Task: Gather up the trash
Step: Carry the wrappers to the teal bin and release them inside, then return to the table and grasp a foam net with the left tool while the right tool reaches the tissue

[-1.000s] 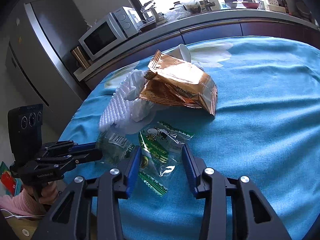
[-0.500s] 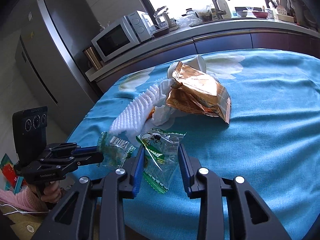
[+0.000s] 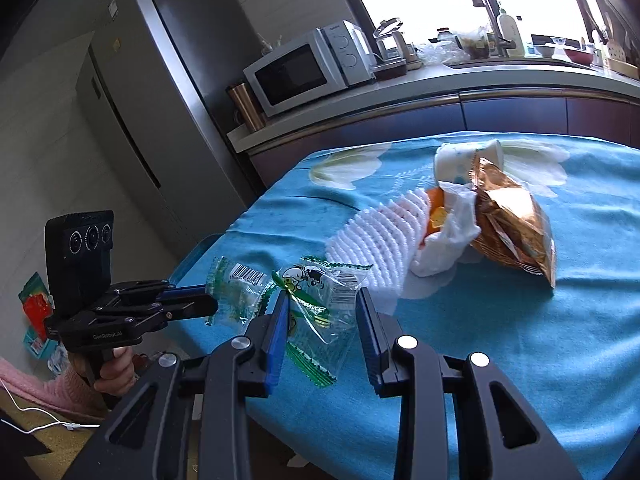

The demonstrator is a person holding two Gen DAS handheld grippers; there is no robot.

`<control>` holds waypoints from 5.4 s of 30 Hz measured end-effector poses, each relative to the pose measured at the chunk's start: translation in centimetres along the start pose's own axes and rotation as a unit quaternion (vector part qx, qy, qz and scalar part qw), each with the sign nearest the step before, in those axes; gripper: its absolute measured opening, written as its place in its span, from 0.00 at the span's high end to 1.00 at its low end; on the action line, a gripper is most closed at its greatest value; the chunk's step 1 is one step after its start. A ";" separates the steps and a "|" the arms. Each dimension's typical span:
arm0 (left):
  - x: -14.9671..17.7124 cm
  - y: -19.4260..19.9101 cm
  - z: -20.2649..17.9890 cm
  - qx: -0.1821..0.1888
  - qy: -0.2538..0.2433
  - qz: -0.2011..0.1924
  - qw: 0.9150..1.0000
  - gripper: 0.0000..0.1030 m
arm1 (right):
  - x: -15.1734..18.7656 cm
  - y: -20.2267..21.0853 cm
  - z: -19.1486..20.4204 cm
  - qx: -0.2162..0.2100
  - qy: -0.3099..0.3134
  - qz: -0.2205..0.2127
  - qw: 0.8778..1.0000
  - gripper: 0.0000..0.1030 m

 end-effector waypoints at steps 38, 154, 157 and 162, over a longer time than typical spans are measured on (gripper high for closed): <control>4.7 15.0 25.4 -0.262 0.190 -0.075 0.943 0.82 | -5.5 -21.7 20.5 -0.175 0.147 0.113 0.967 0.69; -3.7 -12.5 -0.7 0.088 0.124 0.090 0.984 0.81 | -3.4 -0.2 -12.5 0.201 0.042 -0.026 0.978 0.71; -3.9 -11.9 -0.5 0.084 0.119 0.081 0.986 0.85 | -3.4 -0.1 -12.6 0.203 0.042 -0.024 0.978 0.88; -4.2 -10.5 -0.3 0.069 0.106 0.065 0.990 0.86 | -3.7 0.7 -13.1 0.207 0.030 -0.037 0.977 0.98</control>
Point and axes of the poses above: each gripper's, at about its wrist camera, not at the fingertips, and y roughly against the way its jaws point, z to its left, x to its underside, the point moved 9 cm from there along -y, roughly the way its jaws point, and after that the axes turned 1 degree about -x, right-handed, at the moved point
